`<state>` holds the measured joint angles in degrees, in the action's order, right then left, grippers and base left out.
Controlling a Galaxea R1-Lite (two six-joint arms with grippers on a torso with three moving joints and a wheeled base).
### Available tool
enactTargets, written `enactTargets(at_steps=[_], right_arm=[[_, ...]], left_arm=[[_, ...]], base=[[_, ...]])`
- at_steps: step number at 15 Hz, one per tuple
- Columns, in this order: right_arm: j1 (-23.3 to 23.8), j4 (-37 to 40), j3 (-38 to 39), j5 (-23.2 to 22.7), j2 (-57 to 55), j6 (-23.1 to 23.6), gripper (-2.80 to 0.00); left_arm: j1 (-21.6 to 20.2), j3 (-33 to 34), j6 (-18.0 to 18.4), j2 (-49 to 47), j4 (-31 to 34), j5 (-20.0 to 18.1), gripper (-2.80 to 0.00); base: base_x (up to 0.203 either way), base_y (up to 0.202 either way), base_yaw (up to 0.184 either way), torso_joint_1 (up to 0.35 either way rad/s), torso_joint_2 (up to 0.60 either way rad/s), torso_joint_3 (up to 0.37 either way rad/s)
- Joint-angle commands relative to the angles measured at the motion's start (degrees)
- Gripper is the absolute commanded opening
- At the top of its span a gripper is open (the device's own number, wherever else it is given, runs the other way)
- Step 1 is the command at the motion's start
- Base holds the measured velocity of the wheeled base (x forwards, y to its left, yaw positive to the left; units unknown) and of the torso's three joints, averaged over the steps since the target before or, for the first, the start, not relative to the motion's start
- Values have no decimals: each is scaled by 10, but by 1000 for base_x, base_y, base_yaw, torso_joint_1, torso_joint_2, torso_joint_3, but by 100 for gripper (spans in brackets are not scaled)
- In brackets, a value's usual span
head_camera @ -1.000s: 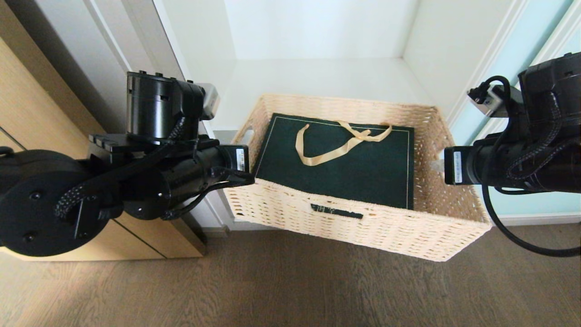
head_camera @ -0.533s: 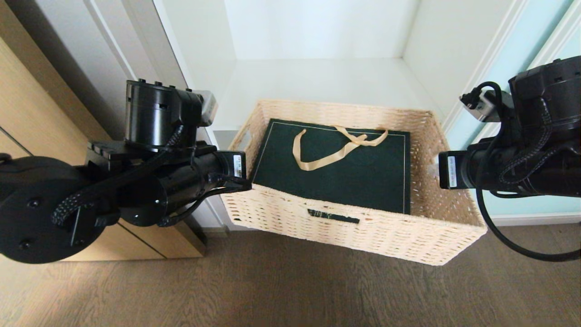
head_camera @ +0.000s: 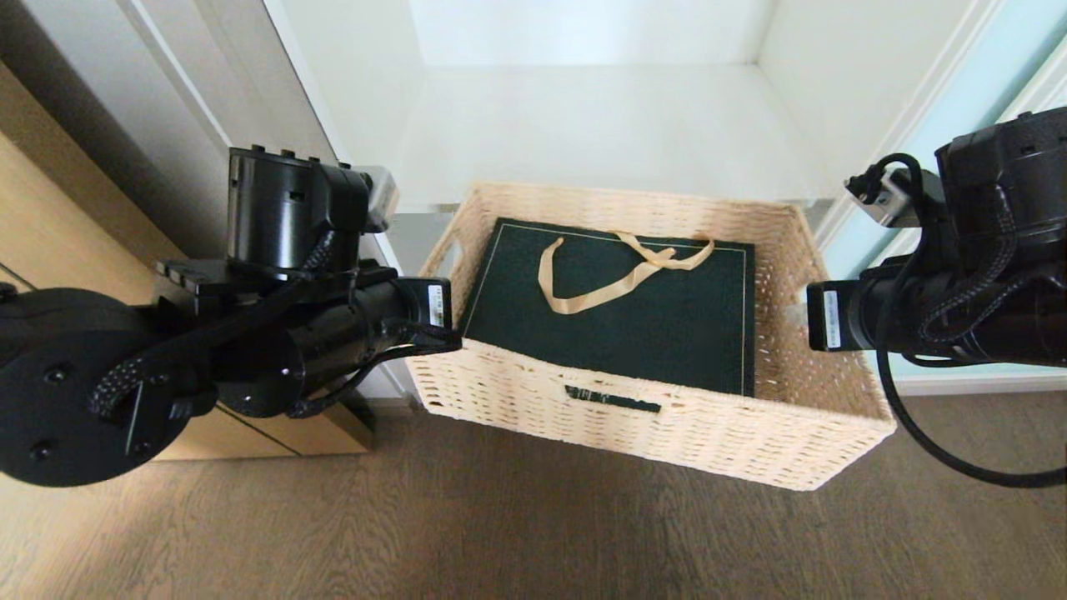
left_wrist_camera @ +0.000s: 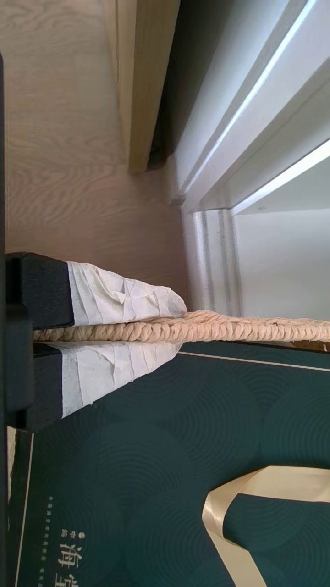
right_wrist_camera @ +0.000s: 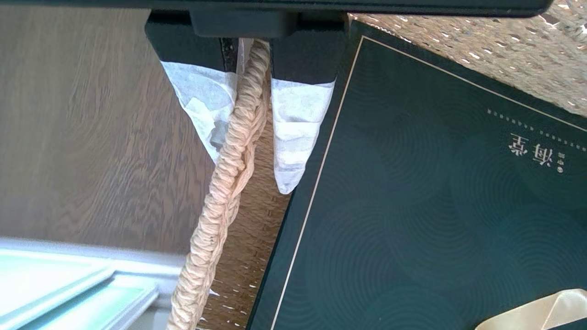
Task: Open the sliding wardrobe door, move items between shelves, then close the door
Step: Place the basket on the lower shelf
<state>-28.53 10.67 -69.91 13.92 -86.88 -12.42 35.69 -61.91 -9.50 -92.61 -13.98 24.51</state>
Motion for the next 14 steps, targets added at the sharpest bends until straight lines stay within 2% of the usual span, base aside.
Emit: enactTargets(at_steps=[1,7,14], right_arm=[[0,1,6,1,2,-1,-280],[-1,1,20,0,0,0,-280],[-14,-13,53,-1,-14,-1,-280]], left_arm=[[1,5,-1,0,-1,2,-280],[15,40,1,1,-2,2,-280],[20,71,1,-12,-43,2,-280]], base=[[0,0,0,6,3,-193],[0,0,0,1,2,-199],[0,0,0,3,2,-172]])
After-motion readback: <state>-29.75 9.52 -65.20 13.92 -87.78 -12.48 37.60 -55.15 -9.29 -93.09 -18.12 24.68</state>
